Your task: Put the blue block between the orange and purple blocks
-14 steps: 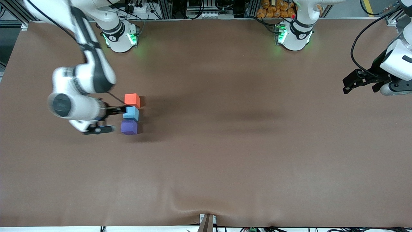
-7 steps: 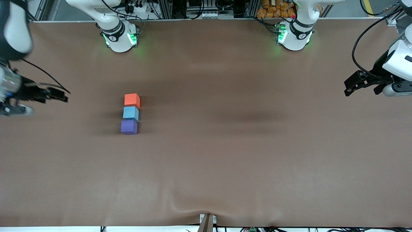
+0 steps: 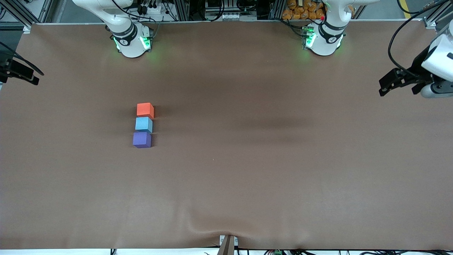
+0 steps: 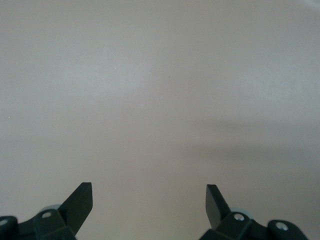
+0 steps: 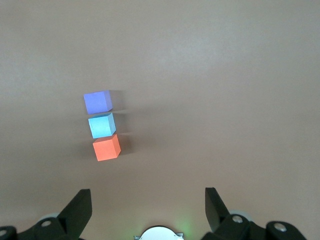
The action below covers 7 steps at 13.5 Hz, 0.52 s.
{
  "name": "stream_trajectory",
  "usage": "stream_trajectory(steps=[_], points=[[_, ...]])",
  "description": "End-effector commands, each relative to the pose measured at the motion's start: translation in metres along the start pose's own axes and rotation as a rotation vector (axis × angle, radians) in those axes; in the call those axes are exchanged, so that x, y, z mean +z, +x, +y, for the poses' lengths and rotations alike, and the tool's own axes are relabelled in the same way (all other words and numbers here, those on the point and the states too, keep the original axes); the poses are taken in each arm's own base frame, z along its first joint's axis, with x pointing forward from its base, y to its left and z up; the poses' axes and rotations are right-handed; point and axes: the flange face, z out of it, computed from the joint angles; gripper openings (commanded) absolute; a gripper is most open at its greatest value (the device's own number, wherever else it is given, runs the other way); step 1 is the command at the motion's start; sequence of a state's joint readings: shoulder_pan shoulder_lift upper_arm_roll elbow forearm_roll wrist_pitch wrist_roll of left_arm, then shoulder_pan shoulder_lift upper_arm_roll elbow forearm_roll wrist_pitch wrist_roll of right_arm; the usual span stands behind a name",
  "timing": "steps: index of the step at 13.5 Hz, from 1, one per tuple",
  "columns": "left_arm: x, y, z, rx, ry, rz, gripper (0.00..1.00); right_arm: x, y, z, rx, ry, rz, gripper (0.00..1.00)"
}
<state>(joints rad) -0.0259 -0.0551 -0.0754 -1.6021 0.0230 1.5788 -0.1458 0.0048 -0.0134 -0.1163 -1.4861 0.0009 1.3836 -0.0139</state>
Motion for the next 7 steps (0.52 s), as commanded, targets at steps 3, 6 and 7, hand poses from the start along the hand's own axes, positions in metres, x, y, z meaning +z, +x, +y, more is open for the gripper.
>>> stream_trajectory(steps=[3, 6, 7], points=[[-0.026, -0.011, -0.001, 0.021, -0.006, -0.033, 1.00, -0.008, -0.003, -0.010, -0.002, -0.021, 0.008, 1.00], [-0.028, -0.010, -0.002, 0.018, -0.007, -0.031, 1.00, -0.010, -0.006, 0.000, 0.004, -0.018, 0.008, 1.00], [-0.028, -0.011, -0.002, 0.018, -0.006, -0.036, 1.00, -0.011, -0.007, 0.002, 0.007, -0.018, 0.007, 1.00]])
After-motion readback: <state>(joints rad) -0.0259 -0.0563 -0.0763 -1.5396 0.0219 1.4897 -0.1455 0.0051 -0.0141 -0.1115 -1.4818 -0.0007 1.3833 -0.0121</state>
